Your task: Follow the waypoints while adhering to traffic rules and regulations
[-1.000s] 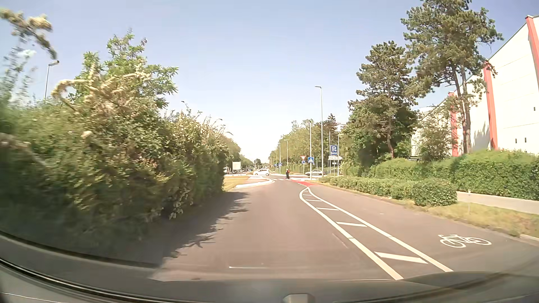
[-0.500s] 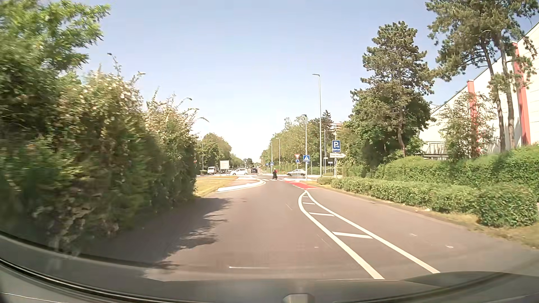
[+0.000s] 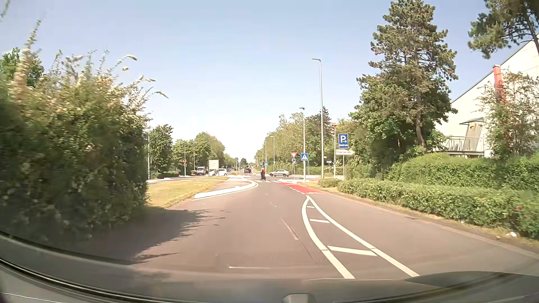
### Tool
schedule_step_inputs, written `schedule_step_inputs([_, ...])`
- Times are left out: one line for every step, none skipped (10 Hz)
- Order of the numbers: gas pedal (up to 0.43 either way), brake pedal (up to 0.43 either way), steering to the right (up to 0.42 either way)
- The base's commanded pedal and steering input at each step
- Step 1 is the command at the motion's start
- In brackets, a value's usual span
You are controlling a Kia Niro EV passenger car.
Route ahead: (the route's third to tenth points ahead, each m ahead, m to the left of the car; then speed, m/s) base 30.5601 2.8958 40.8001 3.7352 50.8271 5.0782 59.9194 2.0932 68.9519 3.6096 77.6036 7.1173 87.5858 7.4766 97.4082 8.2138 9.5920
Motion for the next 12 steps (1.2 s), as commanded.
schedule_step_inputs([0.0,0.091,0.008])
schedule_step_inputs([0.0,0.104,0.007])
schedule_step_inputs([0.0,0.116,0.007])
schedule_step_inputs([0.0,0.128,0.007])
schedule_step_inputs([0.0,0.14,0.007])
schedule_step_inputs([0.0,0.152,0.008])
schedule_step_inputs([0.0,0.171,0.008])
schedule_step_inputs([0.0,0.177,0.008])
schedule_step_inputs([0.0,0.183,0.008])
schedule_step_inputs([0.0,0.189,0.008])
schedule_step_inputs([0.0,0.183,0.009])
schedule_step_inputs([0.0,0.189,0.01])
